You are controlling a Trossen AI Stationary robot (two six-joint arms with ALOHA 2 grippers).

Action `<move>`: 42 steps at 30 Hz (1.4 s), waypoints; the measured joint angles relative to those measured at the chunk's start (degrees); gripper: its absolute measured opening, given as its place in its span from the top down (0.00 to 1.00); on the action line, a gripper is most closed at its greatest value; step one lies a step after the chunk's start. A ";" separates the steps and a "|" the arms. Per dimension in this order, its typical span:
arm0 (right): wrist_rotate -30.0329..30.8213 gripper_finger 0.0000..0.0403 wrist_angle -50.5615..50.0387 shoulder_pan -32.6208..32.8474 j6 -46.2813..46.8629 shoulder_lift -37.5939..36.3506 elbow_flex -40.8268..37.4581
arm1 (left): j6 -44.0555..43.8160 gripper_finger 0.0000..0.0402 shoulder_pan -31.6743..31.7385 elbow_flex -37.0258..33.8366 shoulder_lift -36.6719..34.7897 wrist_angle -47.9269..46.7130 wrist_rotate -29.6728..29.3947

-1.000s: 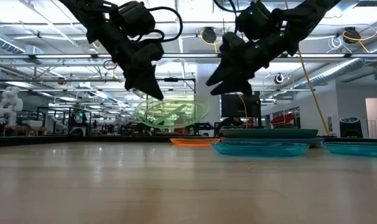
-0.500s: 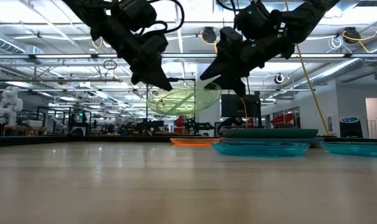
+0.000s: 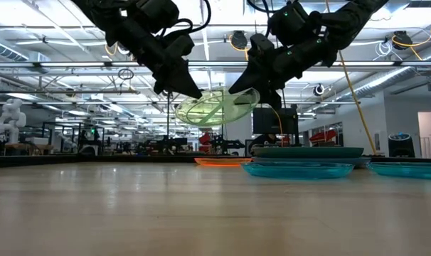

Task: Stack plastic plates
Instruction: Stack the light green plate on top of the white plate

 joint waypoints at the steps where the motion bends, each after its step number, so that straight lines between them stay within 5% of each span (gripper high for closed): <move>1: 0.00 0.58 0.00 0.00 0.00 0.00 0.00 | -0.01 0.99 0.01 0.00 0.02 -0.06 -0.01; 25: 3.06 0.93 -0.02 0.02 -1.55 0.00 -0.04 | -0.81 0.99 0.07 -0.02 0.00 0.66 -1.53; 42: 3.17 0.96 0.04 0.00 -1.73 0.00 -0.04 | -0.81 0.93 0.04 -0.07 0.00 0.97 -1.49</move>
